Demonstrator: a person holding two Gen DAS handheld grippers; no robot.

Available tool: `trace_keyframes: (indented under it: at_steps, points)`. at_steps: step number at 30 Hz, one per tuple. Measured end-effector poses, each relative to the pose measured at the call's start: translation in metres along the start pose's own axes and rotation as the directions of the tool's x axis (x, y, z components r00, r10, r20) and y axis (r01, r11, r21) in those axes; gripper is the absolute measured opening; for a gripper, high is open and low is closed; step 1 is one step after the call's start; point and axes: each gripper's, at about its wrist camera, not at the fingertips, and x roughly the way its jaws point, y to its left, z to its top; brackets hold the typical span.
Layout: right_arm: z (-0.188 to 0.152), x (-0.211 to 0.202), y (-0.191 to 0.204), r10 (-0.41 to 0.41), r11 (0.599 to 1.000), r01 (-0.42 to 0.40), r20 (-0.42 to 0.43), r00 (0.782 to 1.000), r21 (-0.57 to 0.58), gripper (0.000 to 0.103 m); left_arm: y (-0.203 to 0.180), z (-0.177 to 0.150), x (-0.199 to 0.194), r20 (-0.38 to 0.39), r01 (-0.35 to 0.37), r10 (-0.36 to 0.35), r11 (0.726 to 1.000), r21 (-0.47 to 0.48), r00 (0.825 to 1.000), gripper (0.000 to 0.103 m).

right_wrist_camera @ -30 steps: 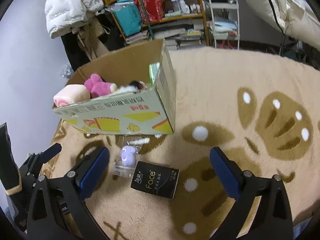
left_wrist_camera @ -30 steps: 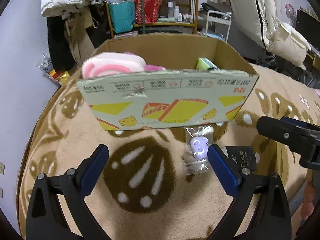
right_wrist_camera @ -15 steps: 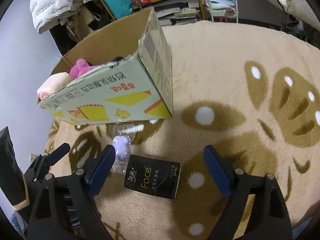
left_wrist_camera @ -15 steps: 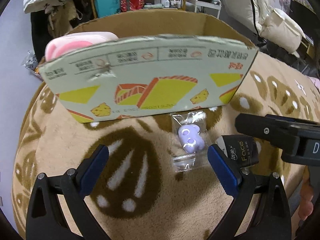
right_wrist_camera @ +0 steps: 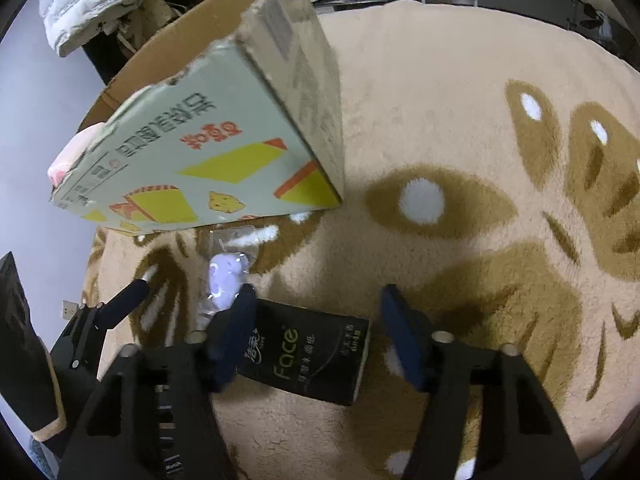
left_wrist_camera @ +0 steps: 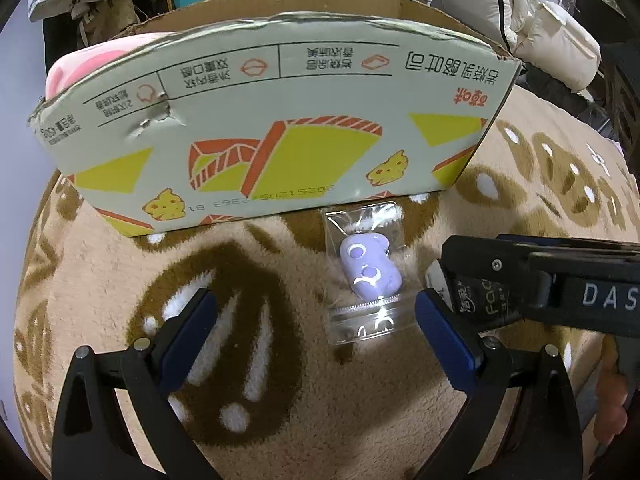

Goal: Organize soft objects
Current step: 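Grasp the clear bag with the left tool while the right tool grasps the Face pack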

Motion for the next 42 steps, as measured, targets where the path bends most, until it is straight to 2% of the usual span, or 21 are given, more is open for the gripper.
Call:
trace_keyframes:
  at_steps: [5, 12, 15, 17, 19, 22, 25, 39, 42]
  points:
    - [0.003, -0.002, -0.008, 0.016, 0.999, -0.016, -0.001, 1.0, 0.03, 0.052, -0.003, 0.003, 0.008, -0.015, 0.029, -0.029, 1.0, -0.006, 0.999, 0.098]
    - [0.005, -0.005, -0.015, 0.037, 0.998, -0.036, -0.016, 0.999, 0.055, 0.052, -0.008, 0.007, 0.018, -0.029, 0.043, -0.044, 0.999, -0.016, 0.999, 0.098]
    - [0.005, -0.003, -0.012, 0.037, 0.998, -0.036, -0.019, 0.999, 0.057, 0.053, -0.006, 0.009, 0.02, -0.022, 0.043, -0.044, 0.999, -0.023, 0.999, 0.098]
    - [0.005, -0.003, -0.011, 0.038, 0.998, -0.037, -0.021, 0.999, 0.055, 0.056, -0.007, 0.011, 0.02, -0.024, 0.047, -0.047, 0.999, -0.014, 0.999, 0.098]
    - [0.005, -0.002, -0.007, 0.037, 0.998, -0.035, -0.024, 0.999, 0.044, 0.063, -0.007, 0.012, 0.019, -0.023, 0.046, -0.046, 0.999, -0.011, 0.999, 0.098]
    - [0.004, 0.002, 0.003, 0.011, 1.0, -0.01, -0.027, 1.0, 0.009, 0.066, -0.011, 0.014, 0.021, -0.026, 0.049, -0.05, 0.999, -0.013, 0.998, 0.098]
    - [0.003, 0.004, 0.009, -0.01, 1.0, 0.009, -0.025, 1.0, -0.008, 0.066, -0.011, 0.013, 0.023, -0.029, 0.05, -0.051, 0.999, -0.019, 0.998, 0.098]
    - [0.005, 0.004, -0.003, 0.003, 1.0, -0.003, -0.039, 0.999, 0.019, 0.067, -0.021, 0.015, 0.04, -0.035, 0.025, -0.026, 0.999, -0.022, 0.999, 0.098]
    - [0.005, 0.005, -0.001, 0.004, 1.0, -0.003, -0.041, 0.999, 0.019, 0.067, -0.023, 0.014, 0.043, -0.037, 0.003, -0.004, 1.0, -0.015, 0.999, 0.09]
